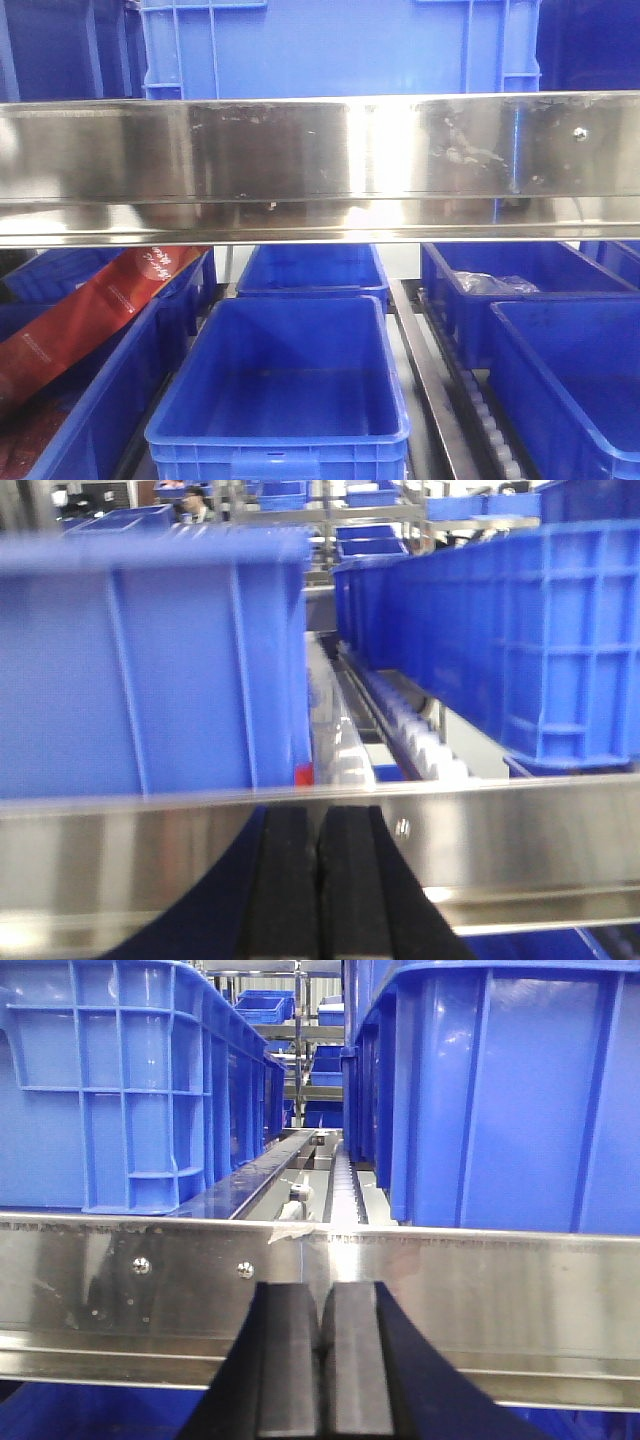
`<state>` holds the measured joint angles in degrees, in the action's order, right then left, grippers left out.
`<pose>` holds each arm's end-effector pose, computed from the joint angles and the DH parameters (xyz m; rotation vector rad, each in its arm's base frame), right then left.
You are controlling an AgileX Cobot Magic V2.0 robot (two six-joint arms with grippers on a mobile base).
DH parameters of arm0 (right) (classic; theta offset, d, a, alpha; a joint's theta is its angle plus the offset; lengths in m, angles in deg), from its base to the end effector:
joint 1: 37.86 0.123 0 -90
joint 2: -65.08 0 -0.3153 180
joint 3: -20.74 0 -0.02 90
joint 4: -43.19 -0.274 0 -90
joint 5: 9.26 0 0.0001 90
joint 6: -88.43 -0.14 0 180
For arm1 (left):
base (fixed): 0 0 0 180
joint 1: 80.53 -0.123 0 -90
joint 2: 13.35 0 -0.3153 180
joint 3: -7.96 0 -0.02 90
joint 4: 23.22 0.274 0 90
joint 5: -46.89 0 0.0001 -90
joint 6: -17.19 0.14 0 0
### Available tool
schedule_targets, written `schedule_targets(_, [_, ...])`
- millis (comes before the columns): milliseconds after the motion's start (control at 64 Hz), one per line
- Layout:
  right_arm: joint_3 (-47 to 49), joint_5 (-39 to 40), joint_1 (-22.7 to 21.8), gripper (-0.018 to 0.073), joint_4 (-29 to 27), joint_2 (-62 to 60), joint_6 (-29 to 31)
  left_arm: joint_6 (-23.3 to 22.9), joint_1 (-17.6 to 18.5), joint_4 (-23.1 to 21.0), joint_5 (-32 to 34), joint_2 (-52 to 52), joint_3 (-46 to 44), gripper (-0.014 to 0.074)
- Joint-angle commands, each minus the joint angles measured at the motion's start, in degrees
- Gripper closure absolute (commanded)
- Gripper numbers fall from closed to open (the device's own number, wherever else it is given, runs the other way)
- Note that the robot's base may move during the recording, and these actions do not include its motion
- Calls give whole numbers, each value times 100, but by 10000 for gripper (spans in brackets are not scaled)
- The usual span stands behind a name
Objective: Place valve from conveyor to right shelf box
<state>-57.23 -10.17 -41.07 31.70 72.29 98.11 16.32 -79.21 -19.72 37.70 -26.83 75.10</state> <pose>0.0981 -0.0050 0.2150 0.0632 1.5009 -0.0173 0.1005 -0.0009 0.2613 0.0457 1.5666 0.0250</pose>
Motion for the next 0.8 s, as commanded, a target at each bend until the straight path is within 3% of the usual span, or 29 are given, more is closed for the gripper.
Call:
schedule_targets(0, [0, 127, -39, 722, 49, -17, 27, -305, -38, 78, 500, 295, 489, 707])
schedule_targets(156, [0, 127, -39, 722, 49, -17, 27, -318, -25, -42, 973, 618, 1083, 707])
schedule_targets(281, [0, 127, -39, 722, 49, -17, 27, -318, -25, -63, 506, 645, 1083, 707])
schedule_targets(782, [0, 127, -39, 722, 49, -17, 27, -318, -25, -63, 553, 645, 1083, 707])
